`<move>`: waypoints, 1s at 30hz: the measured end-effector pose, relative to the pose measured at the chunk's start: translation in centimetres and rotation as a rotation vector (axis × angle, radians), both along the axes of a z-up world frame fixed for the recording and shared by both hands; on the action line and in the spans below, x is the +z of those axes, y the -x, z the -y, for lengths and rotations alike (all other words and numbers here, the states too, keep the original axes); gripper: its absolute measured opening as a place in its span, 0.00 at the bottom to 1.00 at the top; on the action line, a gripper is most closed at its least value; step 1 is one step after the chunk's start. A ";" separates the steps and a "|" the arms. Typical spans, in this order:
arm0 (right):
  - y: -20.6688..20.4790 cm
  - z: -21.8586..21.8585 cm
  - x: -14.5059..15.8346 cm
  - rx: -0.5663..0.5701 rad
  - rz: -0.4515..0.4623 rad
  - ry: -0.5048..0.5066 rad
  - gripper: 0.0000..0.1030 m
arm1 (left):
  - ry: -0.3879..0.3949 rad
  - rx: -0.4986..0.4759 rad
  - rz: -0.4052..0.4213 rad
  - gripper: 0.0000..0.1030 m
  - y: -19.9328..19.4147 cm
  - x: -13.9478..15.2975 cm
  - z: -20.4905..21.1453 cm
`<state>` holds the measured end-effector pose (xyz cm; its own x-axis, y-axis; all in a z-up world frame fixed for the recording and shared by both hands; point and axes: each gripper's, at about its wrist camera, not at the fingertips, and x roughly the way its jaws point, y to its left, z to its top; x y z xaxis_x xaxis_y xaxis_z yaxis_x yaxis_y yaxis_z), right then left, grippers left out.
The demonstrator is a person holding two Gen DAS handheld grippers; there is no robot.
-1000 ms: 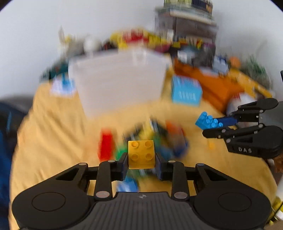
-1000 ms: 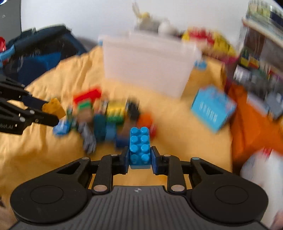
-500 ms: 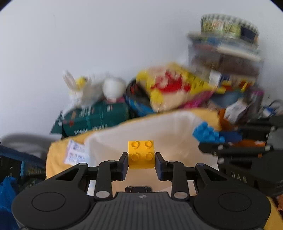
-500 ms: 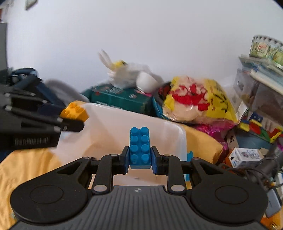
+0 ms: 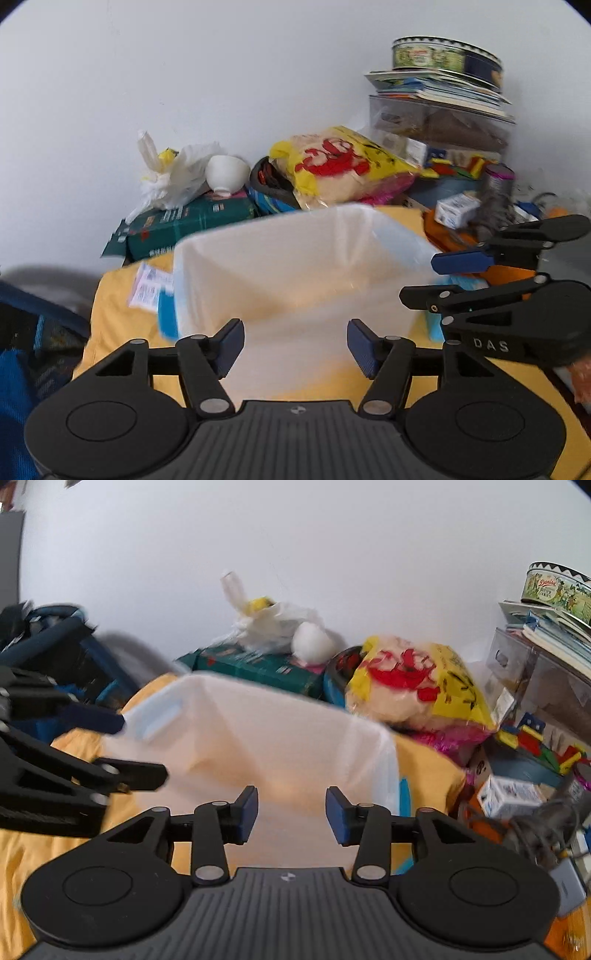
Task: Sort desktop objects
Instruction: 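Move both open tools back over the toy pile, then grasp the white-green car with the right tool while the left grasps the green car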
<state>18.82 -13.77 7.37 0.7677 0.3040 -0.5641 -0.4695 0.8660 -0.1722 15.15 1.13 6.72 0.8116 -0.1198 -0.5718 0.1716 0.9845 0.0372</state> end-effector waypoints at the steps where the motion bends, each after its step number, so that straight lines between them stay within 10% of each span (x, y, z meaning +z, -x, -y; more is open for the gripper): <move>1: 1.0 0.2 -0.4 0.005 -0.015 0.010 0.43 | 0.000 0.004 -0.015 0.63 1.1 -0.5 0.0; 14: 10.2 1.9 -7.3 0.009 -0.236 -0.055 0.43 | 0.048 0.022 -0.212 0.63 11.8 -7.7 1.0; 16: 11.8 1.9 -8.5 0.031 -0.261 -0.042 0.24 | 0.019 0.014 -0.267 0.63 12.3 -9.2 1.2; 30: 12.6 0.5 -10.5 0.110 -0.405 -0.164 0.28 | 0.025 0.017 -0.330 0.63 12.3 -11.7 0.6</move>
<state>6.26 -14.25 -3.09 0.4534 0.4823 -0.7495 -0.5615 0.8077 0.1800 2.83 0.52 -5.01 0.5850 -0.1248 -0.8014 0.1538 0.9872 -0.0414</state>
